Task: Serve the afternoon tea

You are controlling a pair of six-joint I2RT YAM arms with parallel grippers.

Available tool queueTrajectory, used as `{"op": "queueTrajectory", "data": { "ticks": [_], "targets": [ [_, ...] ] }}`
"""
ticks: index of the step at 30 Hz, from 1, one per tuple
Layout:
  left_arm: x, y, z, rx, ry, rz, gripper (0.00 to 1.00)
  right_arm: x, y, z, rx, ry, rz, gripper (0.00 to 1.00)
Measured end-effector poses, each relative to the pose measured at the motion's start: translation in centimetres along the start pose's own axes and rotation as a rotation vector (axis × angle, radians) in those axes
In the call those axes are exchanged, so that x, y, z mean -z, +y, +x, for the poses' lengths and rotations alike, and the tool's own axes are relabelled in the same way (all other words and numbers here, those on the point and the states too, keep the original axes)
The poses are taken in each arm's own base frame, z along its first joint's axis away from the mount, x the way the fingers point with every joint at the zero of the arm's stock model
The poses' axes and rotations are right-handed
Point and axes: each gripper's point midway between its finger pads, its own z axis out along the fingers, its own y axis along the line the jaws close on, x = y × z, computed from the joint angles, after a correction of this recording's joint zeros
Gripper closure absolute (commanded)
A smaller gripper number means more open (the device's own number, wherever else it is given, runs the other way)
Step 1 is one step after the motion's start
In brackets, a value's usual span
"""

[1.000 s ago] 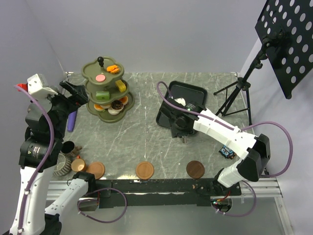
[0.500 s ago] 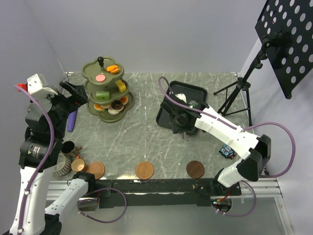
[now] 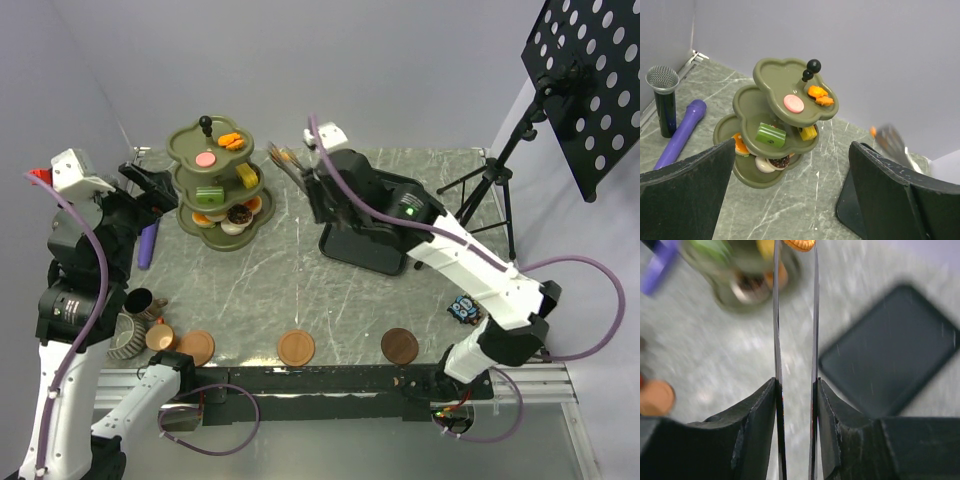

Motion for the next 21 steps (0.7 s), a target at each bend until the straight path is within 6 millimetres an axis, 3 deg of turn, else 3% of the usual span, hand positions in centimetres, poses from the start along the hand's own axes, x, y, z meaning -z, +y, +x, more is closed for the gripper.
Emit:
{"op": "queueTrajectory", "data": {
  "ticks": [5, 10, 12, 16, 21],
  "targets": [
    [0.1, 0.0, -0.6, -0.009, -0.018, -0.004, 0.0, -1.7, 4.1, -6.3, 0.083, -0.201, -0.087, 0.68],
    [0.3, 0.3, -0.8, -0.009, -0.029, -0.014, 0.0, -4.8, 7.5, -10.0, 0.164, -0.283, -0.134, 0.68],
    [0.4, 0.3, -0.9, -0.007, -0.033, -0.014, 0.0, -6.1, 8.5, -10.6, 0.191, -0.297, -0.148, 0.67],
    [0.7, 0.5, -1.3, -0.004, -0.046, -0.019, 0.0, -7.7, 9.5, -9.7, 0.242, -0.271, -0.167, 0.67],
    [1.0, 0.8, -1.7, 0.001, -0.063, -0.029, 0.0, -7.9, 9.8, -9.4, 0.267, -0.266, -0.184, 0.64]
  ]
}}
